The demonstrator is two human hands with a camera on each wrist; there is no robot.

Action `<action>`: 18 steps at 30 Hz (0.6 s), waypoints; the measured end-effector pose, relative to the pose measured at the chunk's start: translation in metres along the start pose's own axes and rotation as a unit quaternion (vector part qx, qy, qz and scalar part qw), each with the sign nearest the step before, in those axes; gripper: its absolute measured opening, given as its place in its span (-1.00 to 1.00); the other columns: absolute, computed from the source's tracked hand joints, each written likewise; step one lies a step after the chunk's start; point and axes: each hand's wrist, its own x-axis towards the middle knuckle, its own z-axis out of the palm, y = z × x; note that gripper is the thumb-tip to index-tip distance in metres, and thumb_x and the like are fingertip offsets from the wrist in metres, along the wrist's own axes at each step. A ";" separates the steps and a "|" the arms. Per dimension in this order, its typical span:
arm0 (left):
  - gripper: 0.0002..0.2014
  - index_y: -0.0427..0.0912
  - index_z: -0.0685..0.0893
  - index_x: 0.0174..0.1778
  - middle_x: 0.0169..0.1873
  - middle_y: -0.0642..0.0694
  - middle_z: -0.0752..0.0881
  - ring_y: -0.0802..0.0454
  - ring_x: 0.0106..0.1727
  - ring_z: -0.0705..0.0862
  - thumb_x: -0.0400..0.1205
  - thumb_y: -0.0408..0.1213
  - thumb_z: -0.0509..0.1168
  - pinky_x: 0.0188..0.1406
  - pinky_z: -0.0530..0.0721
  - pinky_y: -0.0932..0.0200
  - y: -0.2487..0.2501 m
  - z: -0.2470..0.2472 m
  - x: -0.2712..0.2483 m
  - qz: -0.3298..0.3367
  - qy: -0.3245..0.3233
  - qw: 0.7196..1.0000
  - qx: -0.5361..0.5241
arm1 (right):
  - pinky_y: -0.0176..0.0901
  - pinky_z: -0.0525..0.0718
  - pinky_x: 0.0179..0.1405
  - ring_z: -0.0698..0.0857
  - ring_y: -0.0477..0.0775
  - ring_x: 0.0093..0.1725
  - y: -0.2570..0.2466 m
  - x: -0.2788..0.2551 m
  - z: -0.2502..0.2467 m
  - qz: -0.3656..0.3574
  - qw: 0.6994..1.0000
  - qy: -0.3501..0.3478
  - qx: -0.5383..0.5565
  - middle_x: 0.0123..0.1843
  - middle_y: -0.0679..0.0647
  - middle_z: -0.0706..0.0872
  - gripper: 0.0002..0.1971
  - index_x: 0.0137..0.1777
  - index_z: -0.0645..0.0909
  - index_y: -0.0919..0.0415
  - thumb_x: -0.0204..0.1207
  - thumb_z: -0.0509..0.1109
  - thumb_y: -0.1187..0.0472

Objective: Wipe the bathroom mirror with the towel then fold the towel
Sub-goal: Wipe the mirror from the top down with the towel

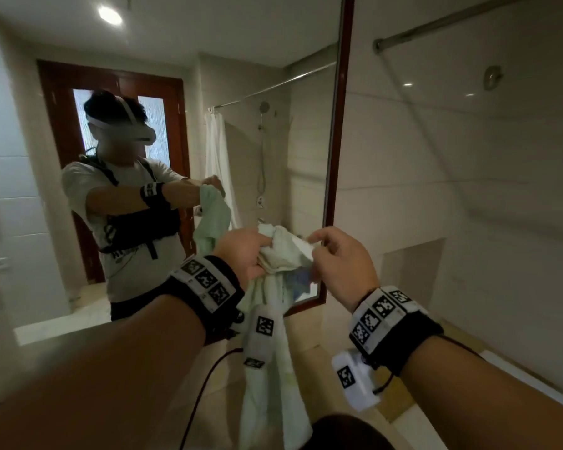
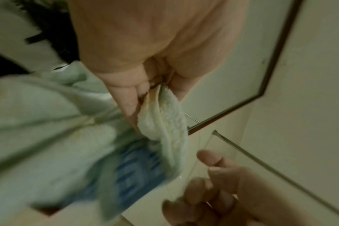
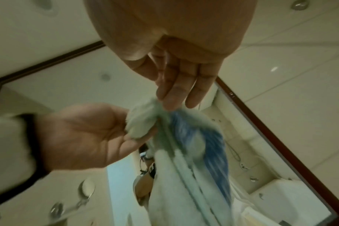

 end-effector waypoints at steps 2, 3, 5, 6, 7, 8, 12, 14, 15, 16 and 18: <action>-0.74 -0.32 0.70 0.30 0.25 -0.34 0.76 -0.28 0.27 0.74 0.74 -0.50 0.22 0.34 0.70 -0.19 0.010 0.012 0.001 0.043 -0.004 0.998 0.036 | 0.14 0.79 -0.02 0.77 0.10 -0.18 0.024 0.022 -0.014 0.062 0.998 0.014 -0.011 -0.23 0.00 0.79 -0.84 -0.03 0.67 -0.04 0.52 0.31 -0.03; -0.75 -0.30 0.73 0.21 0.18 -0.36 0.77 -0.29 0.23 0.75 0.74 -0.52 0.19 0.31 0.71 -0.17 0.014 0.021 0.000 0.064 -0.016 0.997 0.038 | 0.18 0.77 0.12 0.75 0.08 -0.09 0.035 0.031 -0.019 0.098 0.995 -0.014 -0.004 -0.11 -0.02 0.78 -0.74 0.03 0.68 -0.02 0.49 0.33 -0.13; -0.74 -0.26 0.75 0.14 0.05 -0.30 0.81 -0.21 0.10 0.79 0.75 -0.53 0.16 0.08 0.78 -0.05 0.021 0.043 -0.003 0.099 -0.034 0.993 0.057 | 0.12 0.66 0.36 0.67 0.05 0.20 0.054 0.043 -0.025 0.169 0.977 -0.119 0.049 0.21 -0.03 0.68 -0.38 0.37 0.60 0.05 0.42 0.39 -0.32; -0.74 -0.26 0.75 0.18 0.04 -0.27 0.83 -0.18 0.07 0.81 0.75 -0.51 0.16 0.00 0.79 -0.01 0.024 0.053 -0.003 0.114 -0.034 0.991 0.068 | 0.11 0.60 0.43 0.63 0.07 0.34 0.060 0.047 -0.026 0.194 0.961 -0.174 0.097 0.36 -0.02 0.63 -0.27 0.53 0.49 0.03 0.43 0.43 -0.33; -0.73 -0.25 0.75 0.23 0.07 -0.27 0.84 -0.18 0.10 0.82 0.75 -0.50 0.18 0.02 0.79 -0.03 0.028 0.064 -0.005 0.126 -0.033 0.989 0.074 | 0.13 0.57 0.48 0.63 0.11 0.41 0.065 0.050 -0.029 0.203 0.943 -0.218 0.147 0.44 -0.02 0.62 -0.26 0.60 0.42 -0.03 0.46 0.48 -0.26; -0.72 -0.25 0.74 0.27 0.12 -0.27 0.84 -0.20 0.16 0.82 0.74 -0.50 0.19 0.12 0.78 -0.09 0.031 0.075 -0.004 0.139 -0.033 0.987 0.078 | 0.20 0.60 0.47 0.70 0.15 0.37 0.068 0.054 -0.032 0.201 0.928 -0.249 0.191 0.41 0.01 0.69 -0.39 0.53 0.48 -0.07 0.50 0.51 -0.16; -0.69 -0.25 0.75 0.29 0.16 -0.27 0.83 -0.20 0.23 0.80 0.72 -0.54 0.22 0.29 0.74 -0.15 0.049 0.115 0.003 0.175 0.002 0.980 0.091 | 0.19 0.81 0.17 0.87 0.09 0.03 0.074 0.080 -0.054 0.087 0.935 -0.321 0.121 0.05 0.04 0.88 -0.67 0.22 0.72 0.03 0.51 0.52 -0.04; -0.69 -0.23 0.76 0.29 0.14 -0.28 0.82 -0.23 0.22 0.80 0.70 -0.53 0.26 0.27 0.76 -0.19 0.060 0.125 0.005 0.194 0.029 0.977 0.087 | 0.07 0.84 0.10 0.86 0.00 -0.02 0.076 0.092 -0.065 0.035 0.944 -0.323 0.060 0.01 -0.02 0.87 -0.68 0.18 0.74 0.04 0.52 0.50 -0.10; -0.69 -0.20 0.77 0.28 0.13 -0.27 0.83 -0.25 0.21 0.80 0.69 -0.52 0.28 0.26 0.77 -0.24 0.064 0.129 0.007 0.201 0.046 0.975 0.082 | 0.07 0.84 0.11 0.86 -0.01 -0.03 0.080 0.099 -0.072 0.015 0.944 -0.326 0.045 0.00 -0.03 0.88 -0.65 0.17 0.76 0.05 0.52 0.49 -0.14; -0.69 -0.17 0.79 0.26 0.12 -0.26 0.83 -0.27 0.20 0.80 0.67 -0.51 0.30 0.25 0.77 -0.27 0.069 0.132 0.008 0.209 0.068 0.972 0.082 | 0.10 0.83 0.13 0.86 -0.01 -0.02 0.083 0.106 -0.079 0.003 0.942 -0.334 0.031 0.00 -0.04 0.88 -0.62 0.15 0.78 0.04 0.49 0.47 -0.19; -0.71 -0.12 0.83 0.17 0.10 -0.26 0.83 -0.29 0.17 0.80 0.64 -0.49 0.34 0.23 0.77 -0.31 0.078 0.133 0.009 0.227 0.124 0.961 0.101 | 0.17 0.82 0.16 0.87 0.02 0.00 0.089 0.121 -0.090 0.004 0.936 -0.351 0.020 0.00 -0.04 0.89 -0.60 0.13 0.78 0.01 0.45 0.45 -0.24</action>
